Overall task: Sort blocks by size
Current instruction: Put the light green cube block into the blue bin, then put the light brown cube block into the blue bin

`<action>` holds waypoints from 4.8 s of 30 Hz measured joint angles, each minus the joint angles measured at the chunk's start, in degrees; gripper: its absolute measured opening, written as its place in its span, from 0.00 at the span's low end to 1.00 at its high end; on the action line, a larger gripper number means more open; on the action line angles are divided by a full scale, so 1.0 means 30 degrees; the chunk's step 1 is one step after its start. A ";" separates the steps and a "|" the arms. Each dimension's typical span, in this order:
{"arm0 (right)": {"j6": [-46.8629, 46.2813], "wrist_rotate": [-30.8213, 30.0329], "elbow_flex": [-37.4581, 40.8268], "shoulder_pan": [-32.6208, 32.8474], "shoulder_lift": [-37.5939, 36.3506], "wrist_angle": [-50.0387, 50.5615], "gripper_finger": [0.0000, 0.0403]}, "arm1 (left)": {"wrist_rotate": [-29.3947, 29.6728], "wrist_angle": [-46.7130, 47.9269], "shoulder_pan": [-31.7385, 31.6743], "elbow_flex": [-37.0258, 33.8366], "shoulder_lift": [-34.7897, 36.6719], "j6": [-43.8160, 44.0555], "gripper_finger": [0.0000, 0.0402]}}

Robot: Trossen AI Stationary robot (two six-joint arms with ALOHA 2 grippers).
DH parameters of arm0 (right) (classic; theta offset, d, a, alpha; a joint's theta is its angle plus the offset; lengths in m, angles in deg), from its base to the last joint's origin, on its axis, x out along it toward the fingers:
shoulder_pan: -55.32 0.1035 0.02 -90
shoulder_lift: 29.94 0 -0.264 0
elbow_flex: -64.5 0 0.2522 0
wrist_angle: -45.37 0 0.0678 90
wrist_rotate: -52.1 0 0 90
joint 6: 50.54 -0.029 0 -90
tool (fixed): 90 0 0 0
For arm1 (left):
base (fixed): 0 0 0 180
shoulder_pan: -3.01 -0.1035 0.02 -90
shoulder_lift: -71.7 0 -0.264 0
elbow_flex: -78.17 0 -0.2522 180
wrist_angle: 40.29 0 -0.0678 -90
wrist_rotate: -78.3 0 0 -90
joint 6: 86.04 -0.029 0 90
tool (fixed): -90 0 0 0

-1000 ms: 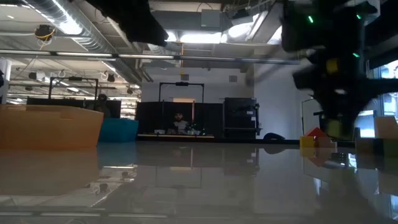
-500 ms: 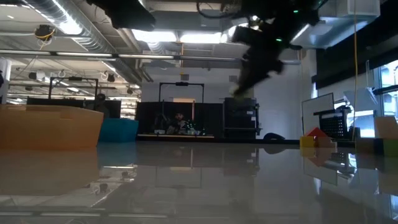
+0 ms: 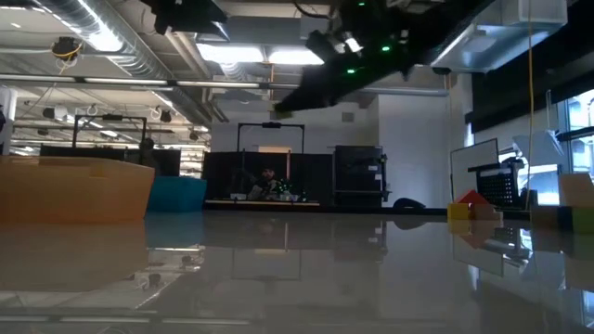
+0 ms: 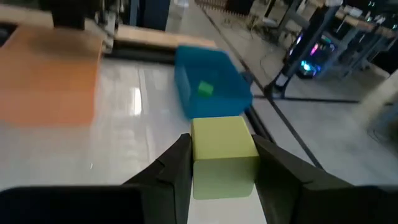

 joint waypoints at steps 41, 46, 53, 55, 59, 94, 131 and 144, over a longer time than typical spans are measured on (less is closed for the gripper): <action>-0.4229 0.1492 -1.9844 -0.2060 1.6763 -0.3199 0.35 | 0.0066 -0.0867 -0.0834 0.0007 0.1056 -0.0562 0.51; -0.4993 0.1655 -2.0558 -0.2241 1.7478 -0.3537 0.35 | 0.0066 -0.0818 -0.0834 0.0007 0.1049 -0.0562 0.51; -0.5511 0.1847 -2.0561 -0.2353 1.7551 -0.3504 0.41 | 0.0066 -0.0743 -0.0834 0.0007 0.1035 -0.0562 0.51; -0.5533 0.1851 -2.0561 -0.2351 1.7551 -0.3430 0.45 | 0.0066 -0.0750 -0.0834 0.0007 0.1035 -0.0562 0.51; -0.5533 0.1851 -2.0561 -0.2346 1.7551 -0.3380 0.53 | 0.0066 -0.0750 -0.0834 0.0007 0.1035 -0.0620 0.51; 0.0251 0.2639 -2.0573 -0.2023 0.4877 3.0306 0.56 | 0.0050 0.1410 0.0415 0.0007 0.1185 -0.0166 0.51; -1.3637 -0.1027 -0.0563 0.1938 -0.8767 3.2661 0.56 | 0.0071 0.0583 0.4472 0.0007 -0.3439 0.0264 0.51; -1.4066 0.0255 0.4644 0.1021 -0.8131 2.9953 0.56 | 0.0058 0.2669 0.4488 0.0000 -0.3436 -0.0102 0.51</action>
